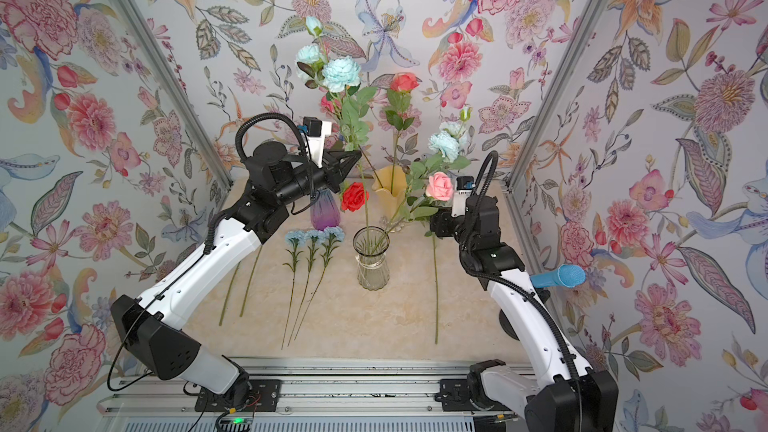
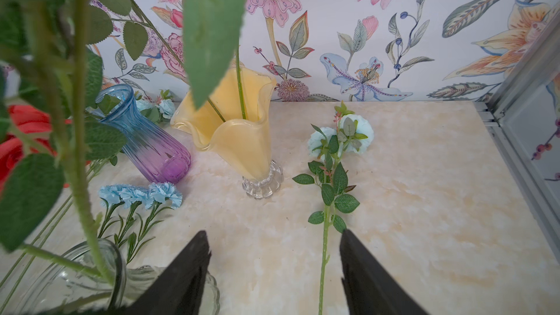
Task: Pick out blue flowers from the vase
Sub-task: Pick up the flower from the vase.
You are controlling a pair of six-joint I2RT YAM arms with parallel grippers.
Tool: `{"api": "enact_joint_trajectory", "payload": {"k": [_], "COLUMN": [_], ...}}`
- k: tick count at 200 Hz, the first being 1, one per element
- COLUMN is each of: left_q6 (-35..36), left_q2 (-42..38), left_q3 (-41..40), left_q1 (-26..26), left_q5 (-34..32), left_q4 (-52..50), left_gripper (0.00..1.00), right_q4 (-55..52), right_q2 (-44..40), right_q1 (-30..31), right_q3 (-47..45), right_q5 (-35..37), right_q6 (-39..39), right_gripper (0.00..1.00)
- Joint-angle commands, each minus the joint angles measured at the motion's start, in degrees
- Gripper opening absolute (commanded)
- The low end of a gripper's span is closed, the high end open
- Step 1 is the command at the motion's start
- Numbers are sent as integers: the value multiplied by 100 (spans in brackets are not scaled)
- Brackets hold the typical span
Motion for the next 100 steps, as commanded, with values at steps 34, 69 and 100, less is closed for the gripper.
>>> {"api": "enact_joint_trajectory", "payload": {"k": [34, 69, 100], "left_q6": [164, 189, 147], "left_q2": [374, 1028, 1275], "left_q3": [1983, 3547, 4231], "left_q1": [-69, -70, -79], "left_q5": [80, 405, 626], "left_q4": [-698, -1718, -2094], "left_gripper": [0, 0, 0], "right_q4": [-337, -572, -756], "right_q2": [-486, -839, -1053], "right_q1": [-33, -124, -250], "right_q3": [103, 140, 178], "right_q5": [-81, -150, -267], "right_q6": [-25, -44, -44], "right_gripper": [71, 73, 74]}}
